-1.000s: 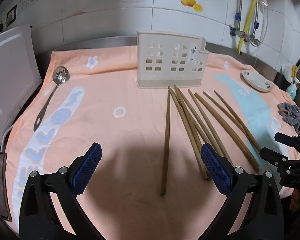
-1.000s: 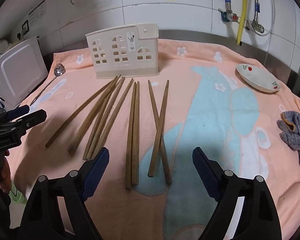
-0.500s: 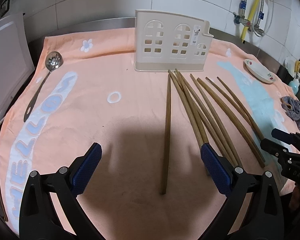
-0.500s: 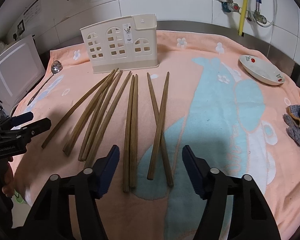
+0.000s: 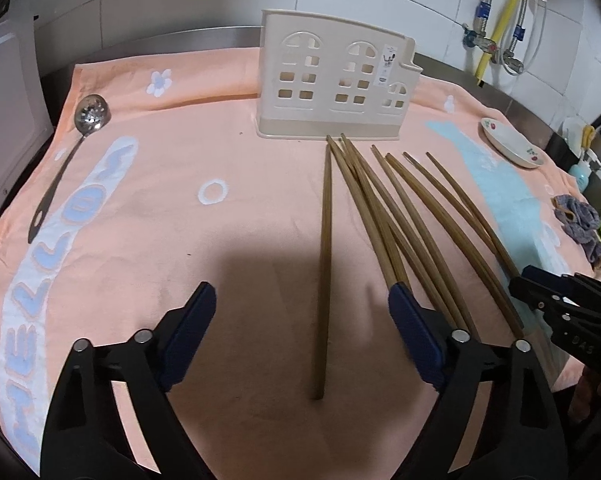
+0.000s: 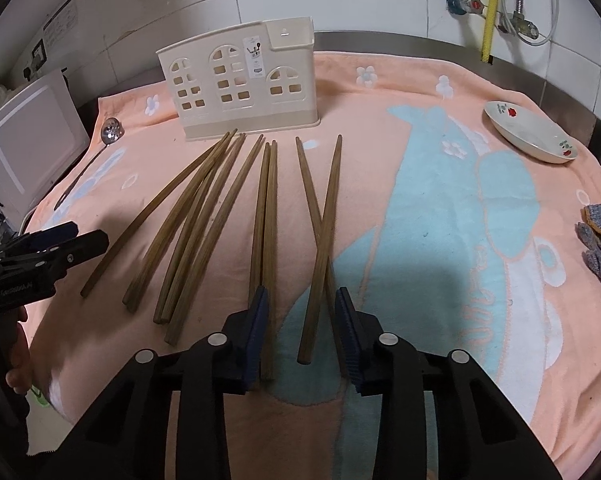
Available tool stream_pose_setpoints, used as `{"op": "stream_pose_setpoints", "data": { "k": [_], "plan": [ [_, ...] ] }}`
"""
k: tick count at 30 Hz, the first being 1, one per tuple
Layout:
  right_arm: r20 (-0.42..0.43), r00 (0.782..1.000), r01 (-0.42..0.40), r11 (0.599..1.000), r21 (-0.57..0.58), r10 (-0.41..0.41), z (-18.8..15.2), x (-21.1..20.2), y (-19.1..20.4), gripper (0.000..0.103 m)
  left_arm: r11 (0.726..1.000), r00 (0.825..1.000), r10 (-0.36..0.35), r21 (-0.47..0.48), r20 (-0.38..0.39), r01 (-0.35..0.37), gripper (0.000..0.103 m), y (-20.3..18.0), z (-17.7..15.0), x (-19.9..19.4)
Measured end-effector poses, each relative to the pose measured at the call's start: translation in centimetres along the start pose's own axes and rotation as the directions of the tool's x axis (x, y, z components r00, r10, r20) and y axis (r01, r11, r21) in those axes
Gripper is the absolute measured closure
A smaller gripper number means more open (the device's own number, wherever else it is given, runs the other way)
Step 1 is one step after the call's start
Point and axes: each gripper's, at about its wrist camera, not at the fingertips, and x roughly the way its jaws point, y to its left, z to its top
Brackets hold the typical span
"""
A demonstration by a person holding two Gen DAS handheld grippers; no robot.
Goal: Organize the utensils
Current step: 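Lower the right tool onto one wooden chopstick and close it while the left tool grasps another, then lift the held chopsticks upright with both tools and carry them over the white holder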
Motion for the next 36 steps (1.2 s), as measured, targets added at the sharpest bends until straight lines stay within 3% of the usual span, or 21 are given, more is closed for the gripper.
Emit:
{"op": "stream_pose_setpoints", "data": {
  "k": [11,18,26,36],
  "plan": [
    [0.004,1.000,0.012,1.000,-0.004,-0.012,-0.2,-0.1,-0.1,0.085,0.997,0.997,-0.080,0.006,-0.015,0.081,0.048,-0.3,-0.2,0.6],
    [0.001,1.000,0.010,1.000,-0.005,-0.010,-0.4,-0.1,-0.2,0.091,0.992,0.991,-0.125,-0.001,-0.042,0.125,0.072,-0.4,-0.3,1.4],
    [-0.016,1.000,0.009,1.000,-0.004,-0.009,-0.4,0.4,-0.1,0.090,0.993,0.991,-0.121,-0.013,-0.064,0.121,0.079,0.0,-0.5,2.2],
    [-0.013,1.000,0.006,1.000,0.012,-0.005,-0.5,0.6,-0.4,0.092,0.995,0.994,-0.098,-0.001,-0.055,0.099,0.079,-0.2,-0.4,2.3]
  ]
}}
